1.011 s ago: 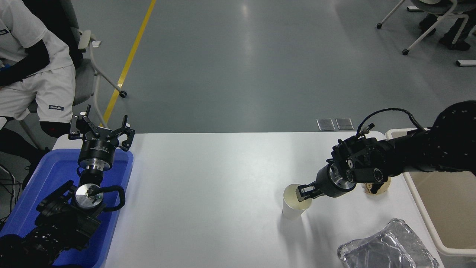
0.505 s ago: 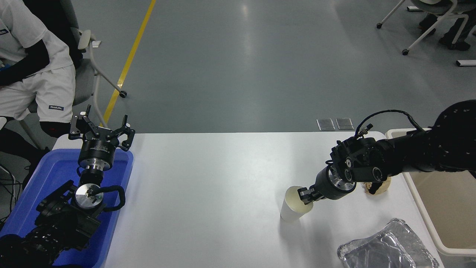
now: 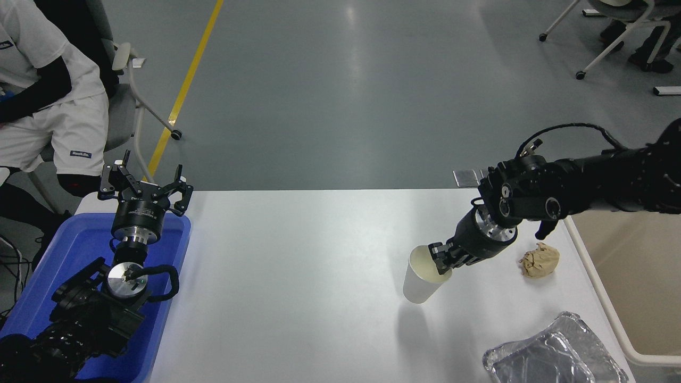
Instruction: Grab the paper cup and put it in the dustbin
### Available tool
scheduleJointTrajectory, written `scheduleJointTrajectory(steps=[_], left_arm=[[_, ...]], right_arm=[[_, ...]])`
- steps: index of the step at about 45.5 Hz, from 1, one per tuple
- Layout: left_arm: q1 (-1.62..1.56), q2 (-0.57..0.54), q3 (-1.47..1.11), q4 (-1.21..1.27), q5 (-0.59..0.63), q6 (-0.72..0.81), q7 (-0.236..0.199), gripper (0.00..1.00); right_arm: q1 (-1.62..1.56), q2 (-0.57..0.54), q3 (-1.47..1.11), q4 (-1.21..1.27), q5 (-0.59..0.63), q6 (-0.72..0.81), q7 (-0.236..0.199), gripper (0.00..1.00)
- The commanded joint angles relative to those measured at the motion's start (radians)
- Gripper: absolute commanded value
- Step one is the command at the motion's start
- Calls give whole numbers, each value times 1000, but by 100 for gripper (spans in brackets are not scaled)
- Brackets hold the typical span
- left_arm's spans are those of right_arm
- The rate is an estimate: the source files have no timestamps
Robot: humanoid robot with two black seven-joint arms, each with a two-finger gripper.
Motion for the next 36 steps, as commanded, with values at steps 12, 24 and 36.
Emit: scheduleJointTrajectory(steps=[12, 24, 36], left_arm=[[0, 0, 0, 0, 0, 0, 0, 99], [0, 0, 0, 0, 0, 0, 1, 99], [0, 0, 0, 0, 0, 0, 1, 99]], right_arm=[[280, -133, 9, 83, 2, 154, -2, 0], [374, -155, 11, 89, 0, 154, -19, 0], [411, -182, 11, 89, 0, 154, -25, 0]])
